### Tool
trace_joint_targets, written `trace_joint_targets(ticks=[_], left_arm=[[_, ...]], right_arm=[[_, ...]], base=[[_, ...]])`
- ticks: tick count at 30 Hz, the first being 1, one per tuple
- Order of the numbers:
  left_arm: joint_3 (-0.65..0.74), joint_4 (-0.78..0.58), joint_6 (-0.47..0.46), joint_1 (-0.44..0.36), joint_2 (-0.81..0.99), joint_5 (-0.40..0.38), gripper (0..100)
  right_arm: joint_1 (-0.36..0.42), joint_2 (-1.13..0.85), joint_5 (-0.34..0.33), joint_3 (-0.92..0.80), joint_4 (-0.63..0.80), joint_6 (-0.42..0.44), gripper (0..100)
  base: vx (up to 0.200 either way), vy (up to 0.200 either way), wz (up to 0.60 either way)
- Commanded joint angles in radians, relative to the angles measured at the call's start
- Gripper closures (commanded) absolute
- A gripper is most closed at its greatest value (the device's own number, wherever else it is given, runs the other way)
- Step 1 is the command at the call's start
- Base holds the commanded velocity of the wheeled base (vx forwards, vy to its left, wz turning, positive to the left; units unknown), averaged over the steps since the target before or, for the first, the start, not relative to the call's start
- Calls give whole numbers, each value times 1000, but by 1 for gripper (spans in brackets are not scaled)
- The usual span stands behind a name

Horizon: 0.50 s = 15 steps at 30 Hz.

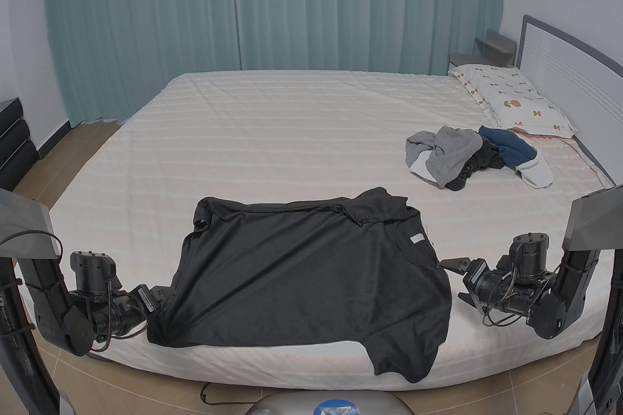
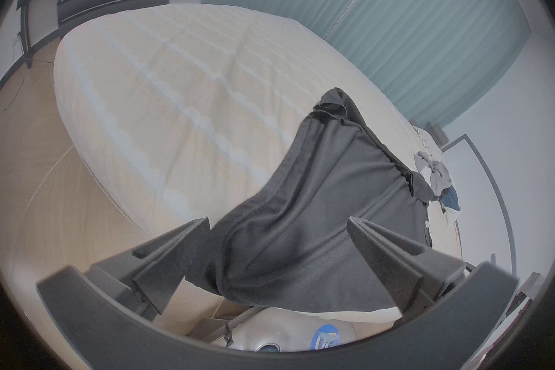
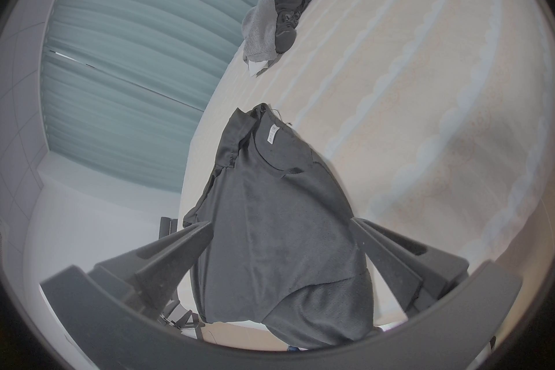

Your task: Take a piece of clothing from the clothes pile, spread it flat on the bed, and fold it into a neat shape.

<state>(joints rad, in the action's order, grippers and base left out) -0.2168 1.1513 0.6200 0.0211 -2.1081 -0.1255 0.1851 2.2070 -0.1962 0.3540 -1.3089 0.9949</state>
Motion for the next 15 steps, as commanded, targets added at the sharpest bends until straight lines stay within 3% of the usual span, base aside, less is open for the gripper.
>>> trace_joint_targets(ticks=[1, 5, 13, 15], left_arm=[[-3, 1, 1, 14, 0, -5, 0], [-4, 2, 1, 14, -4, -6, 0], [-12, 2, 50, 5, -1, 3, 0], [-6, 2, 53, -7, 5, 6, 0]], right_arm=[[-1, -15, -8, 2, -1, 5, 0], [-1, -13, -9, 3, -1, 5, 0], [-1, -15, -8, 5, -3, 7, 0], [-1, -16, -6, 3, -16, 5, 0]], base=[[0, 200, 0], [0, 200, 0], [0, 0, 0], [200, 0, 0]])
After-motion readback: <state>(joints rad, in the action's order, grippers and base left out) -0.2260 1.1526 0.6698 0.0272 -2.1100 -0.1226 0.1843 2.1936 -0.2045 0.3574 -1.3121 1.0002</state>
